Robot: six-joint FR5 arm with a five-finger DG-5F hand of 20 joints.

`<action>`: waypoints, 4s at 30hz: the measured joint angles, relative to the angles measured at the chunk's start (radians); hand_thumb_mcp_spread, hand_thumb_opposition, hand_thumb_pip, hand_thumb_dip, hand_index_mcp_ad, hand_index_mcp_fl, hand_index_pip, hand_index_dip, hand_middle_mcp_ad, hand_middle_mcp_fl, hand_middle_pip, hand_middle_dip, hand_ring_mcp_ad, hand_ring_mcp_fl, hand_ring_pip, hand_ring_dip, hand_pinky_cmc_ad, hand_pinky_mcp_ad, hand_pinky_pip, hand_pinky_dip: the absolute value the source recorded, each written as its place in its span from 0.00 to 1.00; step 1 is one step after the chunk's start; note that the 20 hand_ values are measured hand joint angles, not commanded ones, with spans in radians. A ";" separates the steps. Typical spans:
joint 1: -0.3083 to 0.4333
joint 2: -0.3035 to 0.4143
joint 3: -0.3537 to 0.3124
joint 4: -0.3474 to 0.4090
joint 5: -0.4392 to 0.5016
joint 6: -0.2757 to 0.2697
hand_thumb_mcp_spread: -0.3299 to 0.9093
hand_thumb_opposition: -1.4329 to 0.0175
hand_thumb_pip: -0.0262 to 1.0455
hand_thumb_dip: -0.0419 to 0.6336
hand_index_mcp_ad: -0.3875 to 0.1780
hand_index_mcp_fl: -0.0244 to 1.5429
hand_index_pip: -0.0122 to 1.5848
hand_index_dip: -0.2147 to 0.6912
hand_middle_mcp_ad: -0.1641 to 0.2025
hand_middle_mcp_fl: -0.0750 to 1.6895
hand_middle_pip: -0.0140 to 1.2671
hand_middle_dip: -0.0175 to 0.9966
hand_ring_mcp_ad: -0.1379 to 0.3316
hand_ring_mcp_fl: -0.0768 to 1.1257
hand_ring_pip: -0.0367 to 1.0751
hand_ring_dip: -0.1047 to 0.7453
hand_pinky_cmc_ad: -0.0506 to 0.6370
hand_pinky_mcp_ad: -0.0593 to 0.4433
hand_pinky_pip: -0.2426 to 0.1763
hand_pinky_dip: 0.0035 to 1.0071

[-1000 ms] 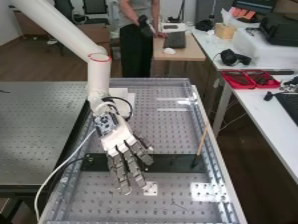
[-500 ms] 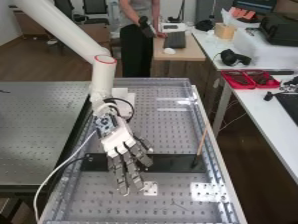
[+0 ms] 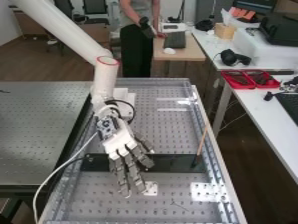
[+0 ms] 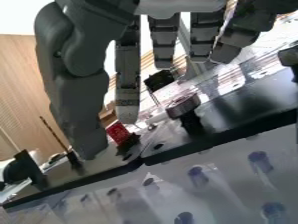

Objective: Grab the pcb board and place it in the clear container

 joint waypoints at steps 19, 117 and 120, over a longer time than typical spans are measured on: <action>-0.013 0.005 0.001 0.024 -0.014 -0.025 0.77 0.42 0.37 0.46 0.59 0.20 0.82 0.49 0.68 0.07 0.11 0.17 0.70 0.09 0.11 0.17 0.48 0.41 0.39 0.17; 0.111 0.282 -0.186 0.378 -0.409 -0.351 0.82 0.38 0.37 0.46 0.53 0.31 0.82 0.48 0.65 0.12 0.11 0.18 0.70 0.12 0.11 0.18 0.53 0.42 0.40 0.17; 0.117 0.288 -0.179 0.336 -0.474 -0.320 0.82 0.38 0.37 0.46 0.53 0.31 0.81 0.48 0.65 0.12 0.11 0.18 0.70 0.12 0.11 0.18 0.53 0.41 0.40 0.17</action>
